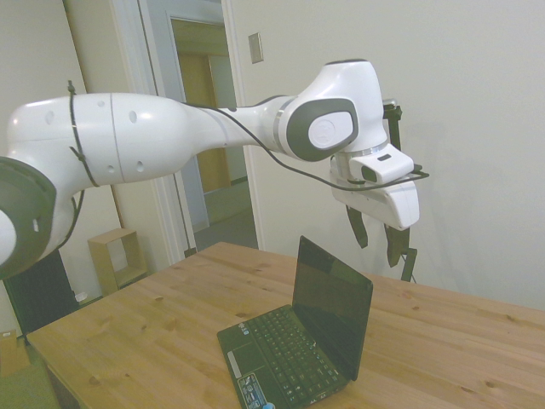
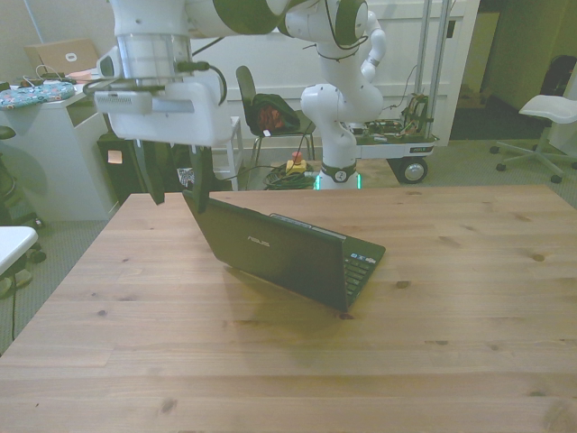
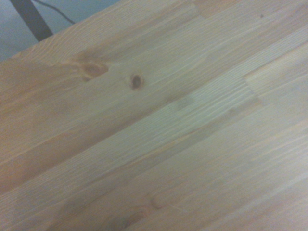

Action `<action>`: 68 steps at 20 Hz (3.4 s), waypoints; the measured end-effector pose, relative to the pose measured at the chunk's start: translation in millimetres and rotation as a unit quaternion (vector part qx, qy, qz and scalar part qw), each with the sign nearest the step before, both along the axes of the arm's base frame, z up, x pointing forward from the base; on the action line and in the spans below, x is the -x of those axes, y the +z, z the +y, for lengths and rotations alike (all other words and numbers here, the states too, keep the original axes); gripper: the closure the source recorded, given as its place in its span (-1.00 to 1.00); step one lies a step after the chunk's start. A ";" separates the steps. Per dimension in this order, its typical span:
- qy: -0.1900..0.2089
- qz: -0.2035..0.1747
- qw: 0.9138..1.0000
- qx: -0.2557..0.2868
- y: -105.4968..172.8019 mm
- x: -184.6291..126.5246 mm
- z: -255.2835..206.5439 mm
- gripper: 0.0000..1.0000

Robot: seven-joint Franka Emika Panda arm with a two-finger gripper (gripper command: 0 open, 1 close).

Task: Close the laptop

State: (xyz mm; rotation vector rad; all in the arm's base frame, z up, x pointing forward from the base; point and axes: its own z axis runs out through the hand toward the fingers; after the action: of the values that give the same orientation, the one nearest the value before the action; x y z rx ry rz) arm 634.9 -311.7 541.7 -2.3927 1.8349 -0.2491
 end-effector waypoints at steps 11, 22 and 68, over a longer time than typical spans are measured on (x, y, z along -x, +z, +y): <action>-0.004 0.020 0.998 -0.060 -33.4 -30.9 58.3 -1.00; -0.026 0.046 0.996 -0.077 -37.1 -8.8 50.1 1.00; 0.011 0.127 0.987 -0.100 -96.0 71.2 184.9 1.00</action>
State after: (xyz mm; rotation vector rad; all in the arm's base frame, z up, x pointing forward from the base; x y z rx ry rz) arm 563.7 -126.7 445.7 -2.3923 1.8289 0.2437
